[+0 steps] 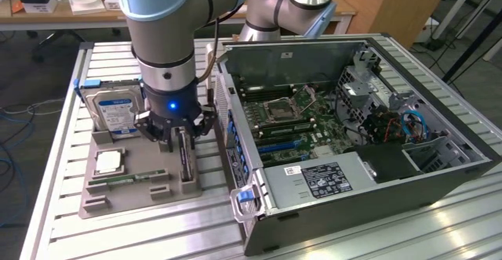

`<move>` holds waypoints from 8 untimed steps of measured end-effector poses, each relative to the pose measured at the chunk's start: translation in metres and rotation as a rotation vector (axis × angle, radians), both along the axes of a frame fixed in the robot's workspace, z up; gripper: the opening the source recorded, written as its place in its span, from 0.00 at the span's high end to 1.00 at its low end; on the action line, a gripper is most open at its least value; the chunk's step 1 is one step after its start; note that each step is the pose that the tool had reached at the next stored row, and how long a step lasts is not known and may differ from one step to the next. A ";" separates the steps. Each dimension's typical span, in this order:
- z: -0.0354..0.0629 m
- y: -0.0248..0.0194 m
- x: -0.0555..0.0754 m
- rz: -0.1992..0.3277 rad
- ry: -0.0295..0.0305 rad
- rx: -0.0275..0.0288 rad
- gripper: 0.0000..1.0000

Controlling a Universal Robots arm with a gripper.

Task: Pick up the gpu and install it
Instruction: 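Pick up the gpu and move the gpu toward the slot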

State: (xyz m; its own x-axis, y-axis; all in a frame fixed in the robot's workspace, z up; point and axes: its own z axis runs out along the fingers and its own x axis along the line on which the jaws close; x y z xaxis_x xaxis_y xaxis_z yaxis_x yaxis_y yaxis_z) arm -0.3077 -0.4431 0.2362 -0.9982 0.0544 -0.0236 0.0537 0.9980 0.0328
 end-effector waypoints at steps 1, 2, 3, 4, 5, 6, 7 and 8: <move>0.0000 0.0000 0.000 0.000 0.0000 0.0000 0.53; 0.0000 0.0000 0.000 0.000 0.0000 0.0000 0.53; 0.0000 0.0000 0.000 0.000 0.0000 0.0000 0.53; 0.0000 0.0000 0.000 0.000 -0.0001 0.0000 0.53; -0.0001 0.0000 0.000 0.000 -0.0001 0.0000 0.53; -0.0001 0.0000 0.000 0.000 -0.0001 0.0000 0.53; -0.0001 0.0000 0.000 0.000 -0.0001 0.0000 0.53; -0.0001 0.0000 0.000 0.000 -0.0001 0.0000 0.53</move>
State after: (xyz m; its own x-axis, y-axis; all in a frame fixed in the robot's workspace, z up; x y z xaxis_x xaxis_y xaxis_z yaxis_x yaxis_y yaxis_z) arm -0.3077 -0.4431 0.2362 -0.9982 0.0545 -0.0236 0.0537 0.9980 0.0328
